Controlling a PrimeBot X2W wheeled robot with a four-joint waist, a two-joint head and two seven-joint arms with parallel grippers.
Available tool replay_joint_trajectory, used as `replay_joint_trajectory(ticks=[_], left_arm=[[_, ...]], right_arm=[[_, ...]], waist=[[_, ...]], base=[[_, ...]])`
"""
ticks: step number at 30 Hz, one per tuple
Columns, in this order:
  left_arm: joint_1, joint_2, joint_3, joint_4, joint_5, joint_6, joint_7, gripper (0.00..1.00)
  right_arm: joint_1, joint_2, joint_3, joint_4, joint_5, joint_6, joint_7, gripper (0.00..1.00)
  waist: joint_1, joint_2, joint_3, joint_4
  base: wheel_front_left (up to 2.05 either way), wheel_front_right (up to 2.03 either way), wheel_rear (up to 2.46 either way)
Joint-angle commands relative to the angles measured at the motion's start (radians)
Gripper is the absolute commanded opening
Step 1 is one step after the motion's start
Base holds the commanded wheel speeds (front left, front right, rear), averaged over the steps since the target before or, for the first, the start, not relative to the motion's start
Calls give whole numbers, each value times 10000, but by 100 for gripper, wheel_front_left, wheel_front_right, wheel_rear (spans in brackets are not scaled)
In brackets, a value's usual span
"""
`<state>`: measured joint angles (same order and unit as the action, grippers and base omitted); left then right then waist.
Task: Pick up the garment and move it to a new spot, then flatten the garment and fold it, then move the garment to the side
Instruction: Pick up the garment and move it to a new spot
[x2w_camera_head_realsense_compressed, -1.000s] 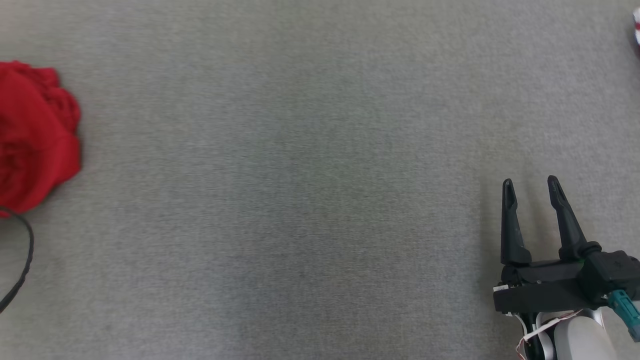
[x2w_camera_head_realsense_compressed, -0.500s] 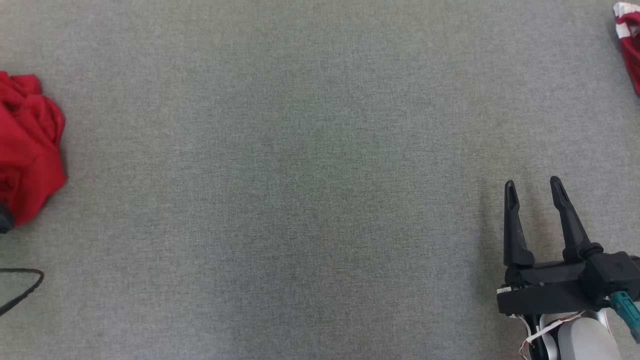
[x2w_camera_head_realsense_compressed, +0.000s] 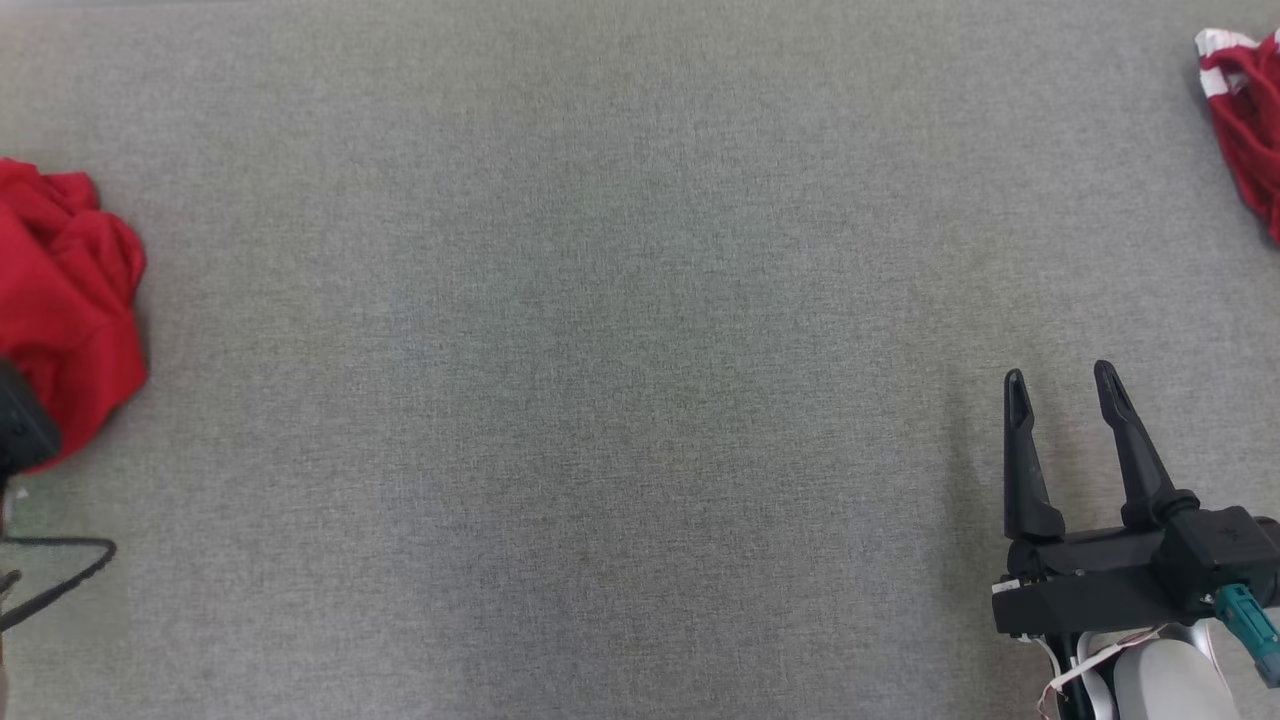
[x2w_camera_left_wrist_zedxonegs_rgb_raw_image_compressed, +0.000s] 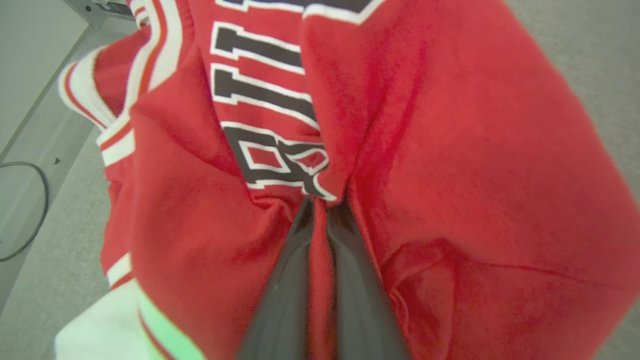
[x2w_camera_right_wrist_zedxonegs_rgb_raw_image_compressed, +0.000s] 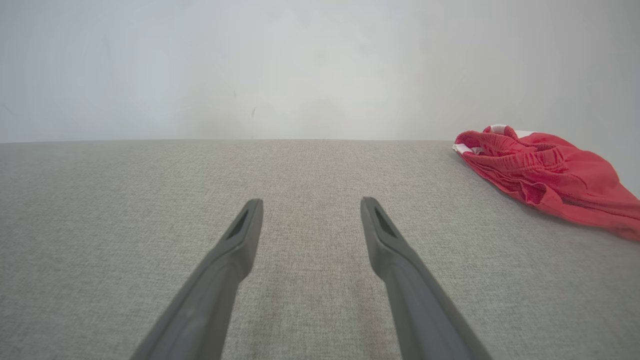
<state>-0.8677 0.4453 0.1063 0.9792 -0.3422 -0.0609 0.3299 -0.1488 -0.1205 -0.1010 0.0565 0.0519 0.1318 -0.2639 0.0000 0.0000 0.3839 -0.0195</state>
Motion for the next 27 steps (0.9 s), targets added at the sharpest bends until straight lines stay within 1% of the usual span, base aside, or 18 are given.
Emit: replay_joint_trajectory(ticks=[1,4,7,11,14,16,21,23,27], left_arm=[[90,-18,8,-82,57,60,-213,0],[-135,130,86,-457,132,190,-1293,0],[-327,148,111,-779,122,159,-2084,0],[-648,184,-8,-1333,227,34,-2929,0],[-980,177,-228,-1853,333,-5,-3355,0],[-1179,129,-381,-2241,427,-92,-3510,0],[-1644,-157,-1000,-3473,597,-269,-3296,0],[-1766,-373,-1261,-4066,620,-343,-3090,0],[-1911,-994,-1672,-5186,321,-417,-2594,0]], right_arm=[[76,-12,-5,18,28,-28,-3,100],[102,9,-25,68,34,-26,-3,100],[166,69,5,158,27,-26,-3,100],[214,187,90,290,19,-26,-3,100],[248,276,156,402,82,-26,-3,100],[263,359,220,454,77,-28,-3,100],[287,524,350,589,165,-26,-4,100],[298,584,427,655,203,-28,-3,100],[346,658,450,721,312,-28,-3,100]], waist=[[0,0,-103,6],[0,0,-340,33],[0,0,-623,65],[0,0,-1045,75],[0,0,-1375,3],[0,0,-1597,-104],[0,0,-2046,-547],[0,0,-2151,-790],[0,0,-2269,-1333]], base=[[0,0,0],[0,0,0],[0,0,0],[0,0,0],[0,0,0],[0,0,0],[0,0,0],[0,0,0],[0,0,0]])
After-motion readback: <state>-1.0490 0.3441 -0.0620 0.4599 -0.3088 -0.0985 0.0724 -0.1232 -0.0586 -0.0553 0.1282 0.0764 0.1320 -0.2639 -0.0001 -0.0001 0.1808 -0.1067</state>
